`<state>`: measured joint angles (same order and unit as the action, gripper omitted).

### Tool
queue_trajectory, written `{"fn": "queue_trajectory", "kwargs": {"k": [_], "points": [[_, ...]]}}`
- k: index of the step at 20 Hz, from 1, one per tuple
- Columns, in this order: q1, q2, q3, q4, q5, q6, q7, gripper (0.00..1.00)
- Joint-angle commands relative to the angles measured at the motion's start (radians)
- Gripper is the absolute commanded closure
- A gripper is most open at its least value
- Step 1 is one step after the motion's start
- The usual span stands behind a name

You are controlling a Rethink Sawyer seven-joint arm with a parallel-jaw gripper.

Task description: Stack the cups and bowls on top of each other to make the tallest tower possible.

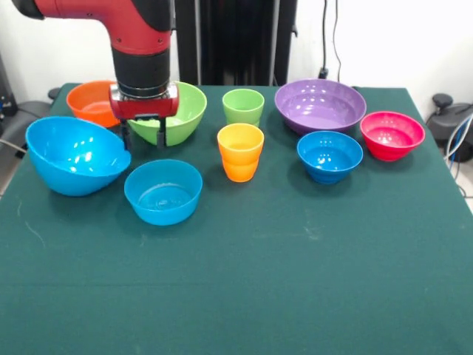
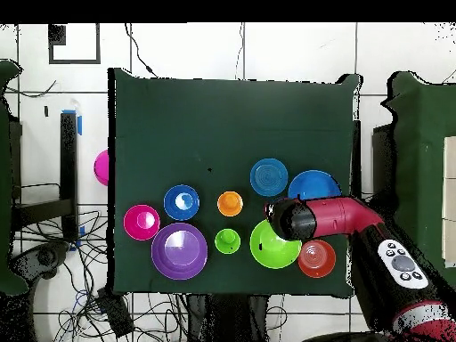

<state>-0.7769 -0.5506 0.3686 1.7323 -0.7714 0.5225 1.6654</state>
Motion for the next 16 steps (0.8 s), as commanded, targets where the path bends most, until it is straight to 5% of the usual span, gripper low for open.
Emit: {"fn": "queue_trajectory", "kwargs": {"k": [1, 7, 16], "points": [[0.034, -0.060, -0.032, -0.032, 0.035, 0.013, 0.088, 0.00], [0.036, -0.101, -0.036, -0.024, 0.066, 0.065, 0.049, 0.00], [0.030, -0.047, -0.025, -0.069, 0.083, 0.053, 0.009, 0.00]]}}
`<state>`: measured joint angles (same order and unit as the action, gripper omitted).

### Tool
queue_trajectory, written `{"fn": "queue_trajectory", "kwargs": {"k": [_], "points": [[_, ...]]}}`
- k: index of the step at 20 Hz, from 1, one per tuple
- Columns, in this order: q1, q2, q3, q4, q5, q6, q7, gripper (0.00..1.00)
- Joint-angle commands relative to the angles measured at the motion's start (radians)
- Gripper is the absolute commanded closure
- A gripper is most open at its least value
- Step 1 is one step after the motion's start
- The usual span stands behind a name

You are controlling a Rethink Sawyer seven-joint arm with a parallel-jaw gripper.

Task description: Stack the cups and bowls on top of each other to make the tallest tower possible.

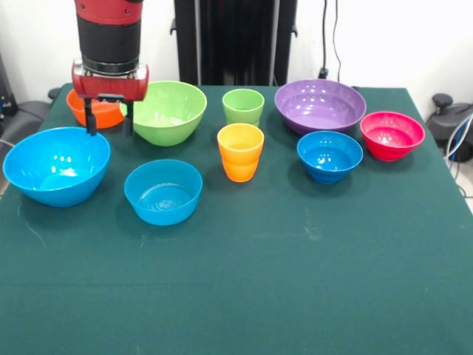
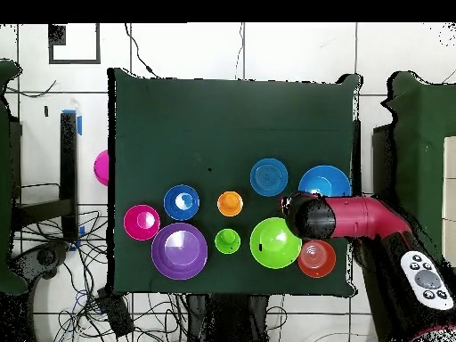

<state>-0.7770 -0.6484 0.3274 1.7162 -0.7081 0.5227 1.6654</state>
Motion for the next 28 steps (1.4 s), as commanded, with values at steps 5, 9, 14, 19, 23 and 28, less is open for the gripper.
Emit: {"fn": "queue_trajectory", "kwargs": {"k": [5, 9, 14, 19, 23, 28], "points": [[0.029, 0.082, 0.022, -0.069, 0.008, 0.016, 0.010, 0.00], [0.029, 0.110, 0.022, -0.075, 0.001, -0.013, 0.021, 0.00], [0.028, 0.155, 0.029, -0.098, -0.001, -0.032, 0.022, 0.00], [0.018, 0.175, 0.042, -0.106, 0.002, -0.037, 0.009, 0.00], [0.010, 0.196, 0.052, -0.113, 0.001, -0.055, 0.005, 0.00], [0.002, 0.210, 0.075, -0.131, -0.017, -0.059, -0.041, 1.00]]}}
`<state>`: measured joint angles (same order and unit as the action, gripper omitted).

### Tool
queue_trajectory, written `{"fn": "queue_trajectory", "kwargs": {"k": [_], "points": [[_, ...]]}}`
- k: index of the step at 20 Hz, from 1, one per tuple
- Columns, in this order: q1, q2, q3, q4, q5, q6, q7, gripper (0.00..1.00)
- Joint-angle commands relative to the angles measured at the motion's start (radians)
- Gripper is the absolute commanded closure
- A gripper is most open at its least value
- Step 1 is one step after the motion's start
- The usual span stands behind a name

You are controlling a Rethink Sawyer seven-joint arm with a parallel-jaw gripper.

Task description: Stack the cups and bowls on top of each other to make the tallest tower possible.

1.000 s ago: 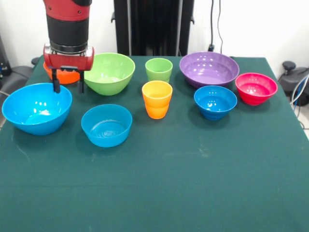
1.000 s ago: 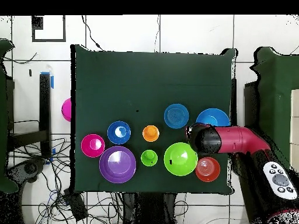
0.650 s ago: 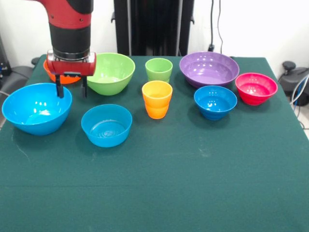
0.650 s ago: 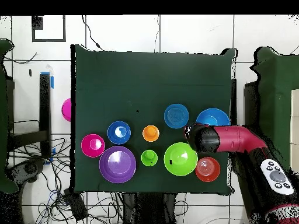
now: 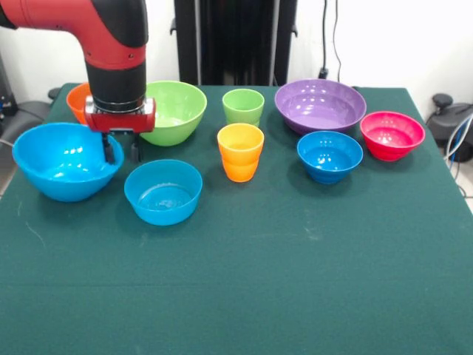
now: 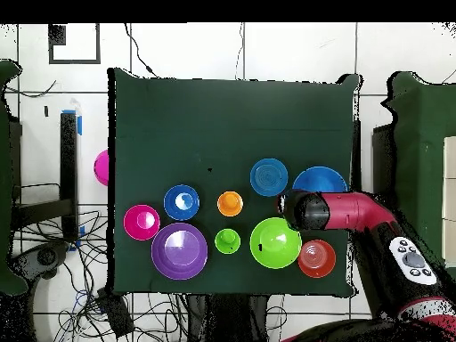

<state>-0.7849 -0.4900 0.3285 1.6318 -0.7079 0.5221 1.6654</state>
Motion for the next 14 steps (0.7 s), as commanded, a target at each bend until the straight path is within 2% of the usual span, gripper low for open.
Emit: {"fn": "queue_trajectory", "kwargs": {"k": [1, 14], "points": [[0.011, 0.050, 0.076, -0.046, -0.022, -0.064, -0.044, 1.00], [0.022, 0.034, 0.082, -0.043, -0.004, -0.028, -0.043, 1.00]]}}
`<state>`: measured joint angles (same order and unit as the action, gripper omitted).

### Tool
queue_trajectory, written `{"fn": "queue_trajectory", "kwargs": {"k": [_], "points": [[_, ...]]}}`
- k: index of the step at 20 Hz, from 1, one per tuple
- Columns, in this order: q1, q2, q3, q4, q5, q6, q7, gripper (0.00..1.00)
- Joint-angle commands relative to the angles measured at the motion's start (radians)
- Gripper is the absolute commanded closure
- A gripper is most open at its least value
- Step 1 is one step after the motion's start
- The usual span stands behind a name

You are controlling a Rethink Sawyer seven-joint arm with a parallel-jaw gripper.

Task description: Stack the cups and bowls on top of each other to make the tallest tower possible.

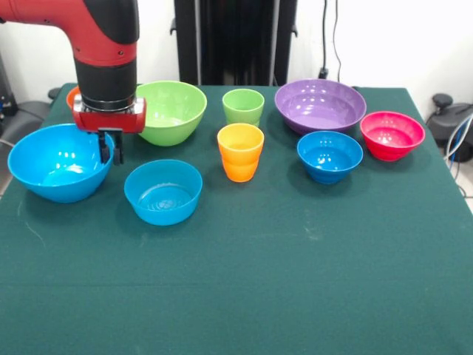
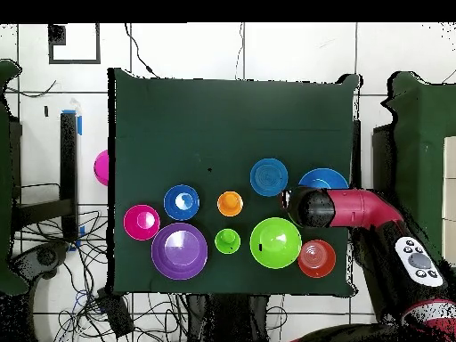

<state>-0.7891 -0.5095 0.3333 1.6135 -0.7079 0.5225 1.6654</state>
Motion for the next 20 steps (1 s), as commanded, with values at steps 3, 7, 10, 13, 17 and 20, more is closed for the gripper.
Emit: {"fn": "queue_trajectory", "kwargs": {"k": [3, 7, 10, 13, 17, 20], "points": [[0.030, 0.031, 0.077, -0.018, 0.002, -0.014, -0.044, 1.00], [0.054, -0.057, 0.079, 0.020, 0.019, 0.021, -0.043, 1.00], [0.071, -0.096, 0.074, 0.039, 0.029, 0.033, -0.029, 1.00], [0.084, -0.126, 0.068, 0.058, 0.031, 0.020, -0.009, 1.00], [0.095, -0.151, 0.056, 0.080, 0.034, 0.003, 0.017, 1.00], [0.100, -0.169, 0.054, 0.096, 0.041, 0.000, 0.023, 1.00]]}}
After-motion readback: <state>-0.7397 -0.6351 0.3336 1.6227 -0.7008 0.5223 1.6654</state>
